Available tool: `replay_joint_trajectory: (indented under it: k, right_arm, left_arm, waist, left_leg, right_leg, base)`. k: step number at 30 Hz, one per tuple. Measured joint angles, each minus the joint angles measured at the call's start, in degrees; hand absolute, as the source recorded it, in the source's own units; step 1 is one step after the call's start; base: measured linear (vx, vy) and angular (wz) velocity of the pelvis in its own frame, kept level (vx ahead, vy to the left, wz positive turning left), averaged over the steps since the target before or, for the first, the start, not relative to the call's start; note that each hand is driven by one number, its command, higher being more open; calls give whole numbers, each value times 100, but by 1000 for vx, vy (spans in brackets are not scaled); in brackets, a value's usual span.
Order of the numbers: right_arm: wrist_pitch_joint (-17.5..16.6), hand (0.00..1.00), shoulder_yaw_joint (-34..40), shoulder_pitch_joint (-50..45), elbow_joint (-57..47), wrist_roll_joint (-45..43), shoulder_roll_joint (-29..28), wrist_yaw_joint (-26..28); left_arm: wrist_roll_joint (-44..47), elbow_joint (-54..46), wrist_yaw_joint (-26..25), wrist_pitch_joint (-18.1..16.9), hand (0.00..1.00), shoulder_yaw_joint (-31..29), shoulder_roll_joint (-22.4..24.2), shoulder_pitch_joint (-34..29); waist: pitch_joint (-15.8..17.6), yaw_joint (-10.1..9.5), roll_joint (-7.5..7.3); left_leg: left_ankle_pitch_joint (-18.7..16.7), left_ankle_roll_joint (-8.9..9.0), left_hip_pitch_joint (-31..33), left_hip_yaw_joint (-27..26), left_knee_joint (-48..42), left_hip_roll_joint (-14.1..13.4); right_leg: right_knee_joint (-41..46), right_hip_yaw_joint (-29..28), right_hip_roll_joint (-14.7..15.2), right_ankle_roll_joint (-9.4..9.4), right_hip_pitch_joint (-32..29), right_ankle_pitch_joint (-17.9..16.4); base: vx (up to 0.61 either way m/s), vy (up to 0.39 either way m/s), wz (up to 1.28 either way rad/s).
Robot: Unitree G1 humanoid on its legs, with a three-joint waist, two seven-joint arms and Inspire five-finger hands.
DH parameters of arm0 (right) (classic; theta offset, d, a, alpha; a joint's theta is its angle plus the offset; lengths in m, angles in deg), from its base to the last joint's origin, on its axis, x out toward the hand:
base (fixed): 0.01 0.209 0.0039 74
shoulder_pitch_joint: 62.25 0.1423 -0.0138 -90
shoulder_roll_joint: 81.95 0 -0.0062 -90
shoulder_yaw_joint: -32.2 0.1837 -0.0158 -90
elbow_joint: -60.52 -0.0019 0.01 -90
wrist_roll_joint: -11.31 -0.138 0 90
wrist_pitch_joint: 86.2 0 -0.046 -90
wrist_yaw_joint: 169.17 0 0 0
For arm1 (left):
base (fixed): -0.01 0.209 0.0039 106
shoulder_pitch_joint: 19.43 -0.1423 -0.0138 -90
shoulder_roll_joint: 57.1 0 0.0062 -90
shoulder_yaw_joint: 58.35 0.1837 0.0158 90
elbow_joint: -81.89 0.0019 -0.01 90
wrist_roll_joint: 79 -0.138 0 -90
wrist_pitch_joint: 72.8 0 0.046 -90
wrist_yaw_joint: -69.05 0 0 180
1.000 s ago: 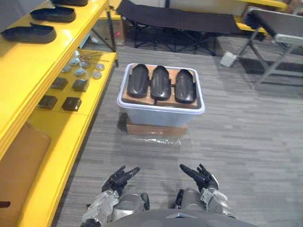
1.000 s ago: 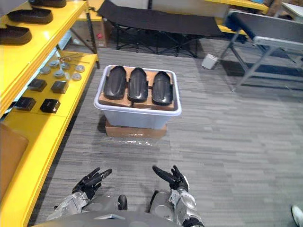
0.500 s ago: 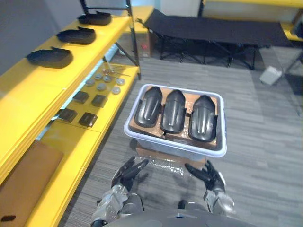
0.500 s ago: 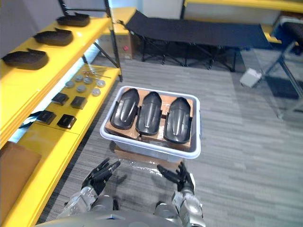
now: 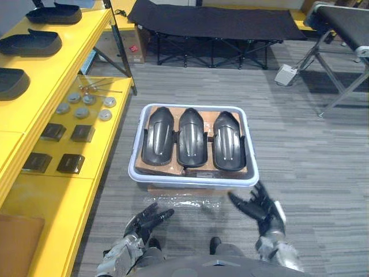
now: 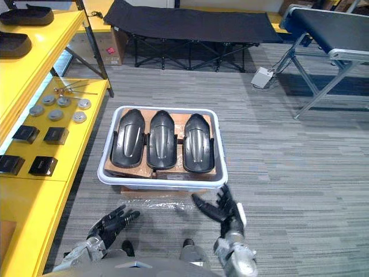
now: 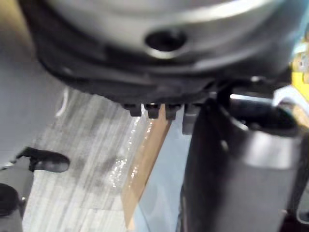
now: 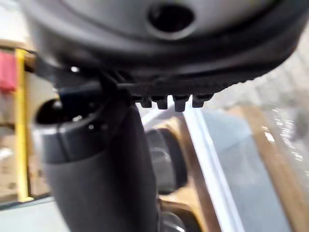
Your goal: Walk over and take three plastic housings, then place them on the shelf
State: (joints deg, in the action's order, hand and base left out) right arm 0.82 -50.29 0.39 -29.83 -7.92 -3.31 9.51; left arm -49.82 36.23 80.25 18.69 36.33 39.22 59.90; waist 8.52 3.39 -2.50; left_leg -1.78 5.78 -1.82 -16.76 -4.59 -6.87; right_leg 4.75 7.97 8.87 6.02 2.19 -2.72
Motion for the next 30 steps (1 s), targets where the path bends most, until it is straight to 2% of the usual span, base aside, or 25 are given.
replay_joint_trajectory:
  k: [2, 4, 7, 9, 11, 12, 13, 14, 16, 18, 20, 23, 25, 30]
  right_arm:
    - [14, 100, 692, 240, -67, -151, 209, 9]
    - [16, 100, 1039, 490, -11, -172, 435, 10]
    - [105, 100, 1359, 1159, 414, -174, 828, -99]
    - [150, 100, 1366, 1855, 1023, -169, 1124, -281]
    - [178, 100, 1348, 2794, 1770, -206, 1450, -572]
    - [189, 100, 1329, 3063, 1970, -246, 1558, -653]
    - [249, 100, 1325, 3586, 2343, -321, 1784, -747]
    - [275, 100, 1323, 3844, 2562, -414, 1911, -781]
    - [352, 100, 1291, 4770, 3499, -506, 2389, -809]
    - [359, 100, 1103, 5383, 4279, -688, 2752, -811]
    - [362, 100, 973, 5983, 4893, -698, 3028, -833]
    - [374, 100, 970, 6432, 5132, -692, 3180, -835]
    - [423, 100, 954, 6572, 5150, -683, 3294, -865]
    - [797, 100, 432, 7179, 5169, -404, 3391, -852]
  left_arm:
    - [20, 11, 64, 1, 100, -12, -25, -34]
    - [19, 21, 95, -4, 100, -26, -49, -50]
    - [19, -12, 146, -70, 100, -137, -47, -34]
    - [20, -59, 145, -163, 100, -224, -42, 64]
    - [34, -108, 144, -235, 100, -334, -40, 341]
    - [59, -120, 152, -260, 100, -366, -42, 404]
    - [148, -230, 176, -291, 100, -439, -44, 534]
    - [202, -250, 195, -305, 100, -475, -43, 612]
    - [219, -261, 195, -383, 100, -581, -56, 844]
    - [210, -205, 196, -407, 100, -572, -61, 915]
    - [187, 240, 158, -450, 100, -618, -10, 972]
    - [253, 850, 147, -373, 100, -767, 39, 1017]
    - [247, 848, 177, -432, 100, -849, 92, 1061]
    - [266, 857, 335, -466, 100, -858, 198, 1088]
  waist:
    - [-2, -5, -25]
    - [3, 8, -51]
    - [41, 2, -56]
    - [230, -34, -30]
    - [636, -178, 73]
    - [744, -222, 101]
    - [989, -324, 183]
    - [1131, -388, 187]
    - [1552, -527, 232]
    - [1648, -633, 305]
    - [1756, -707, 454]
    - [1923, -841, 583]
    - [1966, -965, 613]
    - [1979, -982, 634]
  left_leg:
    - [-22, -7, -43, -48, 6, -31]
    - [-122, -46, 39, -59, -56, -33]
    - [-255, -128, 583, -34, -543, -131]
    - [-401, -156, 970, 60, -971, -226]
    - [-495, -240, 1432, 284, -1433, -322]
    - [-490, -249, 1556, 332, -1504, -337]
    - [-459, -282, 1715, 407, -1563, -343]
    - [-431, -298, 1795, 442, -1574, -336]
    - [-312, -362, 2083, 624, -1638, -256]
    - [-241, -384, 2295, 719, -1667, -193]
    - [-184, -439, 2515, 810, -1759, -143]
    - [-167, -462, 2671, 882, -1846, -118]
    - [-160, -471, 2741, 895, -1845, -87]
    - [-148, -490, 2871, 949, -1854, 45]
  right_leg:
    - [-24, -57, -12, 11, -2, 78]
    - [-98, -57, -8, 10, -32, 87]
    - [-91, -5, -13, 70, -385, 161]
    - [-91, 148, -25, 74, -506, 223]
    - [-100, 311, -103, 71, -647, 328]
    - [-103, 356, -103, 73, -711, 332]
    - [-116, 441, -98, 80, -810, 370]
    - [-126, 460, -96, 82, -857, 387]
    - [-177, 634, -77, 45, -954, 655]
    - [-177, 742, -7, 58, -1101, 741]
    - [-147, 890, 21, 43, -1217, 789]
    - [100, 1052, 114, -4, -1385, 732]
    - [308, 1092, 181, 3, -1529, 603]
    - [1085, 1226, 459, 8, -1931, 186]
  base:
    - [-99, 21, -18]
    - [-189, 7, -17]
    - [-242, -5, -5]
    - [-202, 19, 15]
    - [-232, 23, 30]
    - [-208, 44, 29]
    - [-144, 53, 22]
    - [-163, 49, 29]
    - [-121, 19, 41]
    - [-44, 57, 30]
    - [26, 53, 25]
    - [61, 40, 16]
    - [24, 24, 14]
    - [11, 11, 13]
